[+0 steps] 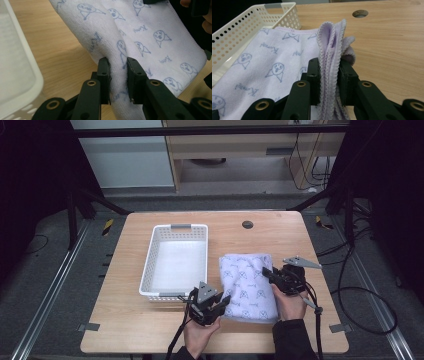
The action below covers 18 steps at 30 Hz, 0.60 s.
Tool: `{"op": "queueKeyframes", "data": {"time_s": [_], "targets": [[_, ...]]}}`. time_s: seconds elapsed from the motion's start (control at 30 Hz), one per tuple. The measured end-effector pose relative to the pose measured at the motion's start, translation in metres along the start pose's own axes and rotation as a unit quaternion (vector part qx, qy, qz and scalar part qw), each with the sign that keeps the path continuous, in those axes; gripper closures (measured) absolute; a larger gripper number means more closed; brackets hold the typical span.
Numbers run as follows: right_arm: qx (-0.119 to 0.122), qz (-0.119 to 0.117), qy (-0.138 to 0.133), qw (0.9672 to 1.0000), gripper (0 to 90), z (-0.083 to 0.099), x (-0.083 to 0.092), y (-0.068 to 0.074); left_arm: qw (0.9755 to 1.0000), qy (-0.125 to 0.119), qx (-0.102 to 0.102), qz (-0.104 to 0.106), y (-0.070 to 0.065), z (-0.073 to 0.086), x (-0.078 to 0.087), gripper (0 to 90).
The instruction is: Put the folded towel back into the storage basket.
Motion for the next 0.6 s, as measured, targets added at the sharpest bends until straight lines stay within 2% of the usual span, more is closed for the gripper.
{"op": "queueKeyframes", "data": {"time_s": [0.27,0.6], "targets": [[0.007,-0.003,-0.024,0.9997,73.6,-0.021,0.007,0.012,0.9996,-0.015,-0.020,-0.009,0.005,-0.021,0.015,73.7],[0.018,-0.001,-0.043,0.9989,73.7,-0.042,0.011,0.025,0.9993,-0.027,-0.023,-0.010,0.011,-0.039,0.028,73.8]]}}
Point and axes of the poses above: each handheld gripper's, and its own axes: x roughly backward along the jaws, z roughly out of its underside, y roughly to its left, the point moved 7 cm from there along -x, roughly forward along the jaws, and after that the axes turned 2 degrees about -y, right-handed, at the moved point
